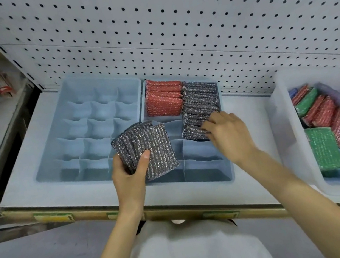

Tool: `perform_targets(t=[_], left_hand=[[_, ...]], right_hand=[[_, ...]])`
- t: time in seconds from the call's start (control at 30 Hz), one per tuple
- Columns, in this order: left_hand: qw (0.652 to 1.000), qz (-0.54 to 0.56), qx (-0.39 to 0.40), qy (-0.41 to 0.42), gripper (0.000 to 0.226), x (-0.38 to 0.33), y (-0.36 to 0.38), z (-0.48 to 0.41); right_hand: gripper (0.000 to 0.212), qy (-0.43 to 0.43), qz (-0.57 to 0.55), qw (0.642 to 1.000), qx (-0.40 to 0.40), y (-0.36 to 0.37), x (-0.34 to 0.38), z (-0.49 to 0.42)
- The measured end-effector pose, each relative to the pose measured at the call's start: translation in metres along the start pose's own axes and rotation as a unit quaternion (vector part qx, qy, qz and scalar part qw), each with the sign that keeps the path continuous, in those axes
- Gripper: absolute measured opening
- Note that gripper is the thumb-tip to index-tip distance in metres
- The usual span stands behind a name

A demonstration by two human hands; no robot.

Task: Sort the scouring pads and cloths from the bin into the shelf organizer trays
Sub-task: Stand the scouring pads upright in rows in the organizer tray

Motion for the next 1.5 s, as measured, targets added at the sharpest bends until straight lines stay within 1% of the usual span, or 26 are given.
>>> perform_targets(t=[0.13, 0.23, 0.37, 0.47, 0.57, 0.63, 0.7, 0.77, 0.9, 0.93, 0.97, 1.0, 1.03, 1.07, 1.1, 1.13, 1.17, 1.23, 1.3, 1.4, 1.47, 1.5], left_hand=[[1.0, -0.001, 0.004, 0.01, 0.038, -0.001, 0.001, 0.0], [1.0, -0.007, 0.007, 0.014, 0.033, 0.0, 0.001, 0.0], [1.0, -0.006, 0.003, 0.014, 0.033, 0.001, 0.0, -0.001], [1.0, -0.004, 0.004, 0.015, 0.034, 0.002, 0.0, -0.001], [1.0, 0.0, 0.002, 0.013, 0.032, 0.002, 0.0, -0.001], [1.0, 0.001, 0.005, 0.012, 0.031, 0.002, 0.0, 0.0], [1.0, -0.002, 0.008, 0.011, 0.032, 0.002, 0.001, 0.0], [1.0, 0.0, 0.012, 0.013, 0.034, 0.0, 0.002, 0.0], [1.0, 0.001, 0.023, -0.004, 0.042, 0.001, 0.002, 0.001], [1.0, 0.001, 0.027, -0.015, 0.042, 0.001, 0.002, 0.002], [0.999, 0.004, 0.033, -0.03, 0.039, 0.001, 0.002, 0.002], [0.998, 0.019, 0.043, -0.046, 0.034, 0.001, 0.002, 0.003], [0.995, 0.047, 0.055, -0.066, 0.031, 0.0, 0.004, 0.005], [0.99, 0.079, 0.075, -0.086, 0.032, -0.002, 0.008, 0.01], [0.986, 0.099, 0.097, -0.097, 0.039, -0.003, 0.013, 0.015], [0.982, 0.098, 0.123, -0.1, 0.048, -0.005, 0.019, 0.021], [0.98, 0.089, 0.147, -0.097, 0.056, -0.006, 0.024, 0.026], [0.978, 0.076, 0.17, -0.088, 0.063, -0.007, 0.03, 0.035], [0.977, 0.078, 0.177, -0.087, 0.063, -0.005, 0.028, 0.039], [0.976, 0.075, 0.187, -0.084, 0.056, -0.003, 0.019, 0.041], [0.978, 0.074, 0.178, -0.081, 0.05, -0.002, 0.012, 0.04], [0.98, 0.076, 0.168, -0.077, 0.049, -0.002, 0.009, 0.039]], right_hand=[[0.031, -0.004, 0.026, 0.999, 0.03, 0.013, 0.002, 0.003], [0.032, -0.005, 0.028, 0.998, 0.049, 0.013, 0.009, -0.001], [0.038, -0.004, 0.019, 0.998, 0.066, 0.017, 0.015, -0.005], [0.039, 0.017, -0.008, 0.999, 0.045, 0.017, 0.01, -0.002], [0.041, 0.037, -0.081, 0.996, -0.017, 0.009, 0.004, 0.012], [0.05, 0.018, -0.076, 0.996, -0.034, 0.007, 0.007, 0.02], [0.06, 0.003, -0.057, 0.998, -0.03, 0.013, 0.01, 0.023], [0.064, 0.008, -0.059, 0.998, -0.022, 0.019, 0.01, 0.022], [0.056, 0.007, -0.031, 0.999, -0.036, 0.019, 0.011, 0.021], [0.049, 0.018, -0.044, 0.998, -0.049, 0.017, 0.009, 0.023], [0.041, 0.049, -0.091, 0.993, -0.062, 0.011, 0.008, 0.026], [0.033, 0.097, -0.175, 0.977, -0.068, 0.003, 0.006, 0.031], [0.029, 0.157, -0.289, 0.943, -0.05, -0.004, 0.007, 0.037], [0.028, 0.208, -0.411, 0.888, -0.003, -0.008, 0.015, 0.042], [0.027, 0.239, -0.519, 0.819, 0.053, -0.009, 0.03, 0.048], [0.026, 0.259, -0.59, 0.759, 0.092, -0.01, 0.046, 0.053], [0.025, 0.268, -0.613, 0.736, 0.102, -0.011, 0.058, 0.058], [0.024, 0.295, -0.63, 0.714, 0.074, -0.014, 0.069, 0.064], [0.022, 0.328, -0.65, 0.684, 0.05, -0.014, 0.07, 0.069], [0.016, 0.339, -0.665, 0.662, 0.072, -0.013, 0.072, 0.077], [0.013, 0.34, -0.68, 0.641, 0.1, -0.013, 0.07, 0.08], [0.01, 0.352, -0.677, 0.638, 0.099, -0.014, 0.062, 0.081]])
Point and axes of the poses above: each hand's wrist, its own z-axis away from the middle knuckle, its own y-axis out of the palm, x = y × z, the point moved 6 cm from there along -z, towards the middle knuckle, and after that the axes turned 1 degree about z, right-handed, at the moved point
